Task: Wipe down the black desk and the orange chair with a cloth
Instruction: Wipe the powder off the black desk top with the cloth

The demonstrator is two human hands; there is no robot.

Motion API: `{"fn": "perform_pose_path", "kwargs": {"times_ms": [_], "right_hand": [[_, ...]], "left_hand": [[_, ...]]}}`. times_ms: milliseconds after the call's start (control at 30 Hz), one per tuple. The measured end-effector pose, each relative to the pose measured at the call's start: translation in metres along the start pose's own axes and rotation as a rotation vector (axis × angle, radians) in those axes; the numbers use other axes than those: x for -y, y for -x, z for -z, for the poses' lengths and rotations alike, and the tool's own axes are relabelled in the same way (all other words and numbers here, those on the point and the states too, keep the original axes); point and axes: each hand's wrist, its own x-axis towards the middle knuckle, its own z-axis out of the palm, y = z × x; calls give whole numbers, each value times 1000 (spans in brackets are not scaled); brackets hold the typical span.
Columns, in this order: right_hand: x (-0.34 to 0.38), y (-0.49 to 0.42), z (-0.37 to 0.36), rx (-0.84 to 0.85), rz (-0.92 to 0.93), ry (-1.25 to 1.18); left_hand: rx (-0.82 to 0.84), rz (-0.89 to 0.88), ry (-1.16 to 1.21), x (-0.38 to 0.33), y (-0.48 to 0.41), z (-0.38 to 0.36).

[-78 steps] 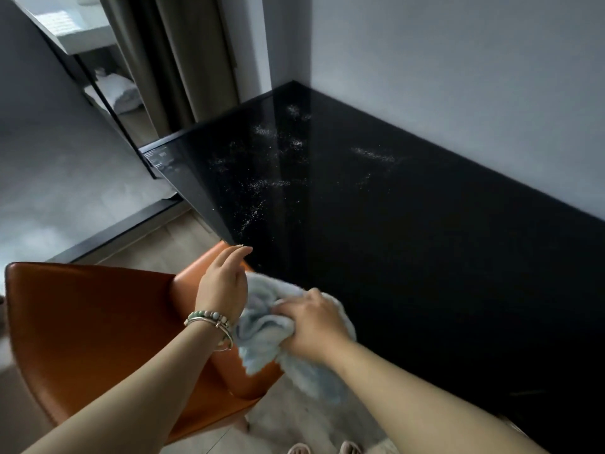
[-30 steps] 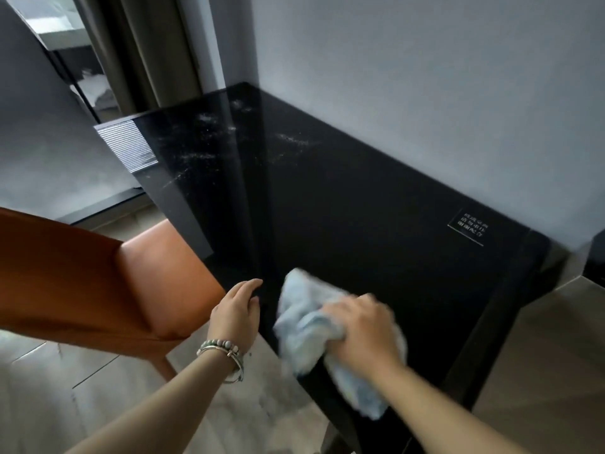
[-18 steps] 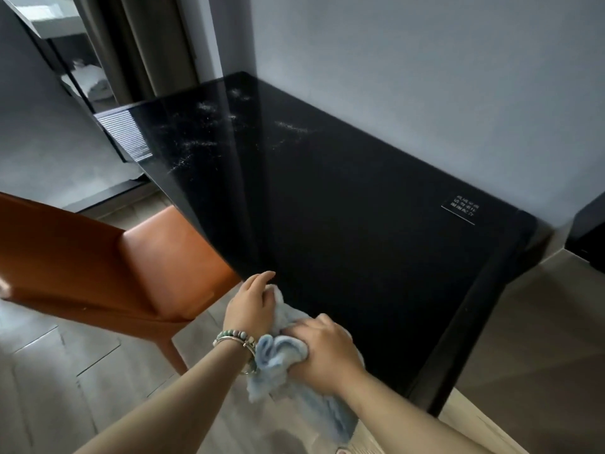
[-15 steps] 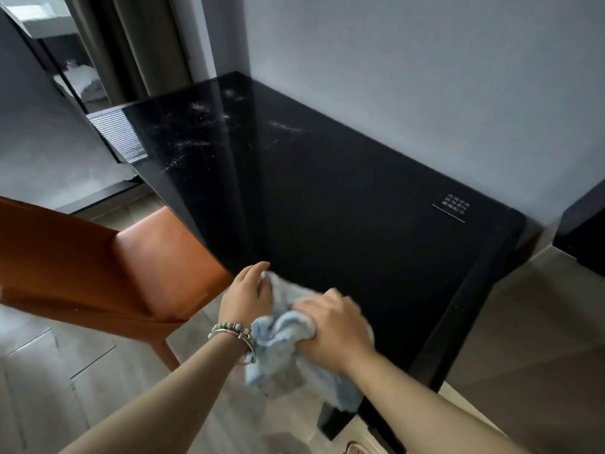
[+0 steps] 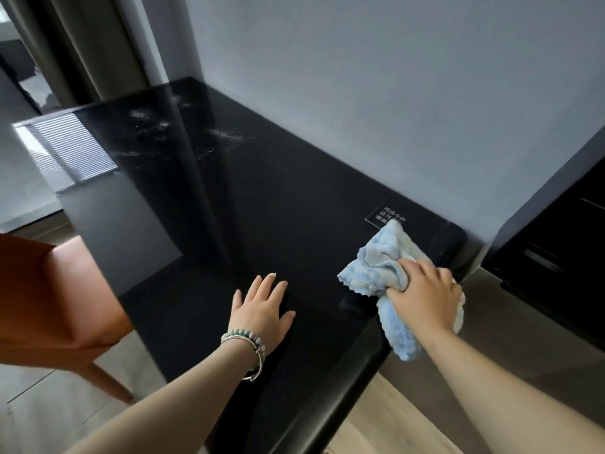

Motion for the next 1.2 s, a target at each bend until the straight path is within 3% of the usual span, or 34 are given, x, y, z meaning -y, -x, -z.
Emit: {"fn": "perform_pose_path", "kwargs": {"times_ms": [167,267,500,767,867,933,1000,1067,1200], "right_hand": [[-43,-64,6,-34,-31,-27],[-48,-108,6,12,-30,-35],[-77,-171,-12,390,-139,24],[-37,-72,-24,285,145,55],[-4,-15,-23,293,383,-91],[10,1,-17,384,448,-272],[6,-17,-10,300,373,-397],[-10,-49,-2,202,232,-290],[-49,-62,-7,374,72,72]], "left_hand": [[137,126,-75,-25,-23,-16],[112,139,-121,-23,-23,-20],[75,148,-148,-22,-23,-19],[106,177,-19,-22,-26,-12],[39,221,151,-23,-27,-5],[-33,249,256,-24,-25,0],[-76,239,316,-26,-22,3],[-102,228,363,-26,-16,5],[-105,210,333,-18,6,3]]}}
